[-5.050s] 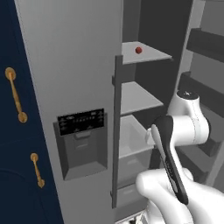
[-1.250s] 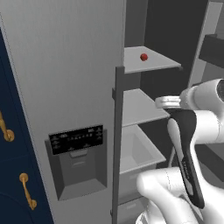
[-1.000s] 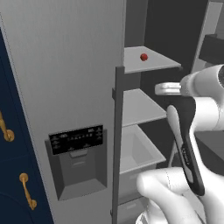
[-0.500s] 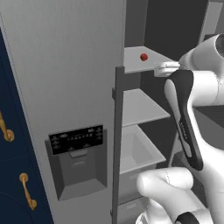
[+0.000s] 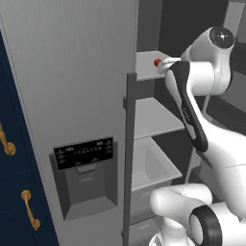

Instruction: Take the strawberry from the fridge and place it on top of the pancake, located on the dining counter.

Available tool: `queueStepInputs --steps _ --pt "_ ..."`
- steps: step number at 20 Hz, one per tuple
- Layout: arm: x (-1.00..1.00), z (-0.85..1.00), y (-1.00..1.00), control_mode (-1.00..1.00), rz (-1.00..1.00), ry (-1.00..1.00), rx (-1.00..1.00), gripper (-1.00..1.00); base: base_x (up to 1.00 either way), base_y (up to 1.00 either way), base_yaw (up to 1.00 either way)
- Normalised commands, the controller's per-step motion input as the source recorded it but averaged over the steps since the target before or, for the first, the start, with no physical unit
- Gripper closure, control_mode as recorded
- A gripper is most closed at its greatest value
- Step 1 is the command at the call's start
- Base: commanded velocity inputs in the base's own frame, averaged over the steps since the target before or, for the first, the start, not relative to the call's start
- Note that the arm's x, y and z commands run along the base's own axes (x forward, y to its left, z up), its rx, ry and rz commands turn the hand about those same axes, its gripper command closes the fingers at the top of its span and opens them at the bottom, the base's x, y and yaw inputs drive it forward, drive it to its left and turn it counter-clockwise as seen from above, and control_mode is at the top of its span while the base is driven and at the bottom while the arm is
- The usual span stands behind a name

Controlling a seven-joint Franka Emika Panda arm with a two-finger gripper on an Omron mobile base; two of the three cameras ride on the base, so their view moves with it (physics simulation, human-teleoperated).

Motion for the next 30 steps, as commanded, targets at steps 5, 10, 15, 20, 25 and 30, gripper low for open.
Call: queueStepInputs --steps 5,10,15,20,25,30 --pt "0.80 0.00 0.00 -1.00 0.00 0.07 0.00 -1.00 0.00 0.00 0.00" --pt "0.60 0.00 0.00 -1.00 0.00 0.05 0.00 -1.00 0.00 0.00 0.00" --pt "0.41 0.00 -0.06 -1.00 0.00 0.00 0.00 -1.00 0.00 0.00 0.00" --pt "0.30 -0.08 0.00 -1.00 0.00 0.01 0.00 -1.00 0.00 0.00 0.00" --pt "0.29 -0.07 0.00 -1.00 0.00 0.01 0.00 -1.00 0.00 0.00 0.00" --pt "0.36 -0.05 0.00 -1.00 0.00 0.03 0.00 -1.00 0.00 0.00 0.00"
